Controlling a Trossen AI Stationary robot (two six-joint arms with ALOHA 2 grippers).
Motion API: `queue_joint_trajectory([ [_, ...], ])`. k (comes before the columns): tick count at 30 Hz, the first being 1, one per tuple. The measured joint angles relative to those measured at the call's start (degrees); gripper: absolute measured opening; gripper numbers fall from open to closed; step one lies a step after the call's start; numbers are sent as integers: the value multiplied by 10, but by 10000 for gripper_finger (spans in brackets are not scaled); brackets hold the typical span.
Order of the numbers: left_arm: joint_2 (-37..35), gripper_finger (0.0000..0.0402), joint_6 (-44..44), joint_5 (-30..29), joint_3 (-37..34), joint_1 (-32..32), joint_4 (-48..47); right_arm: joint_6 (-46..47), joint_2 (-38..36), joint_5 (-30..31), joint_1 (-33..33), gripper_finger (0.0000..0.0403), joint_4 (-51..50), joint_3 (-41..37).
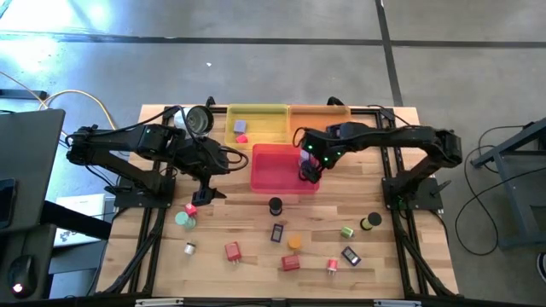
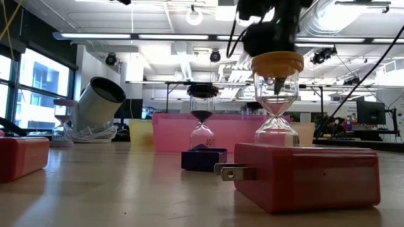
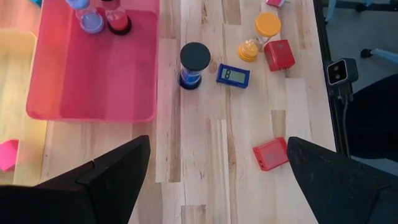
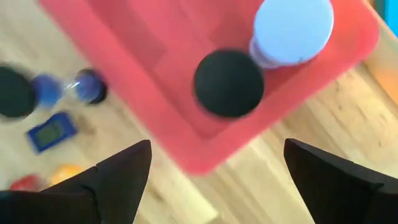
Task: Pick & Place Office items
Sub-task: Put the green charger adapter into the yellow bin
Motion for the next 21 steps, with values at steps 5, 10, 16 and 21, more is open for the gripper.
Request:
queue_joint_trajectory([
  [5,0,370,-6,0,0,0,0,27,-45,2,28,353,-37,0],
  [10,0,370,-15,0,0,0,0,68,-80,-42,70,354,-60,0],
  [16,0,370,-15,-1,0,0,0,117,-88,-106,134,353,-70,0],
  [21,0,370,-15,-2,0,0,5,161,-88,-83,186,348,-88,0],
])
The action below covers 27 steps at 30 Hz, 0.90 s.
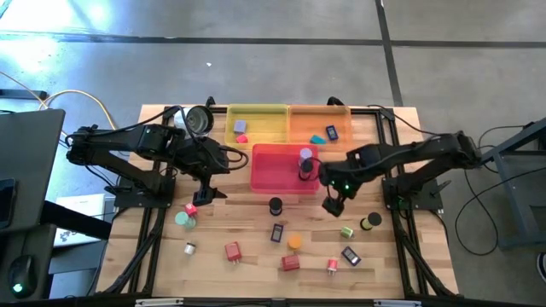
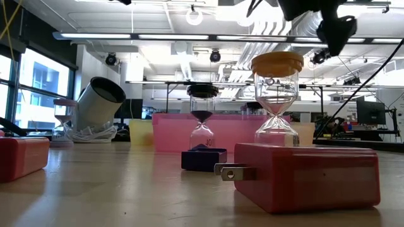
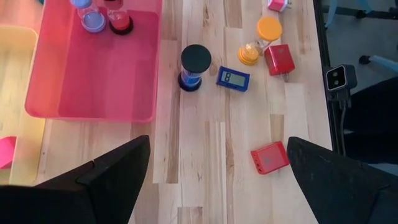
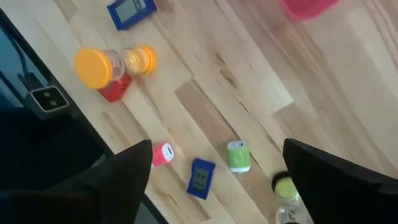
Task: Pick & Place Office items
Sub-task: Put the green charger adapter into the yellow bin
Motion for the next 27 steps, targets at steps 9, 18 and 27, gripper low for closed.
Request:
queue_joint_trajectory([
  [9,0,370,0,0,0,0,0,32,0,77,84,321,1,0],
  [18,0,370,0,0,0,0,8,111,0,147,187,293,3,0],
  [27,0,370,0,0,0,0,28,181,0,196,289,277,6,0],
])
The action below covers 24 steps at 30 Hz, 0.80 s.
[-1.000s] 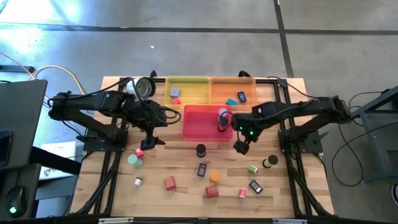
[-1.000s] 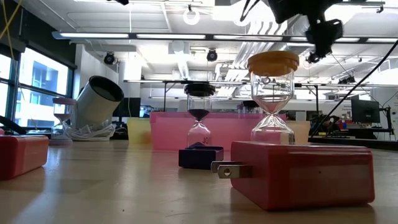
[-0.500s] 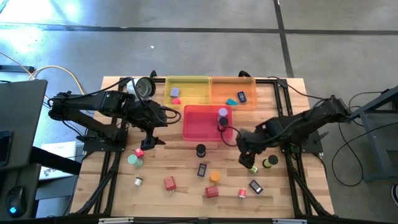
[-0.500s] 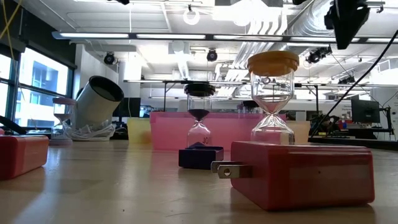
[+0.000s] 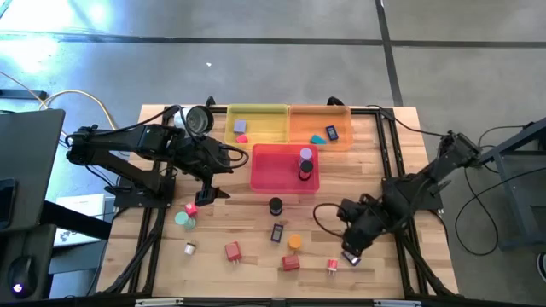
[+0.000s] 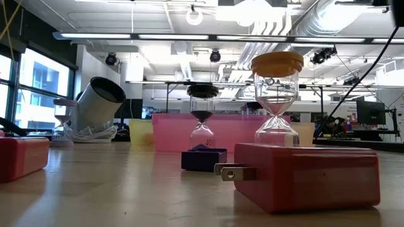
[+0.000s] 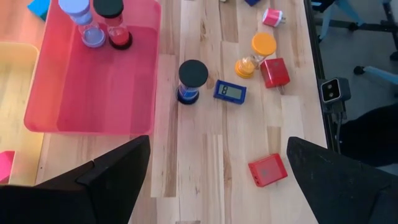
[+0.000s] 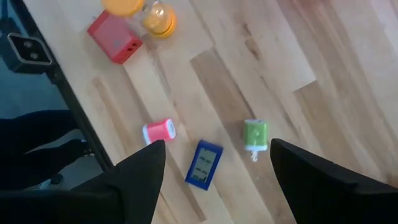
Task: Pick & Place Office items
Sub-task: Put the green charger adapter into the yellow bin
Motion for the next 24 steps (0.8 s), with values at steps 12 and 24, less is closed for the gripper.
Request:
queue_joint_trajectory([
  [12,0,370,0,0,0,0,0,5,0,17,34,274,0,0],
  [24,0,370,0,0,0,0,0,-31,0,42,33,274,-1,0],
])
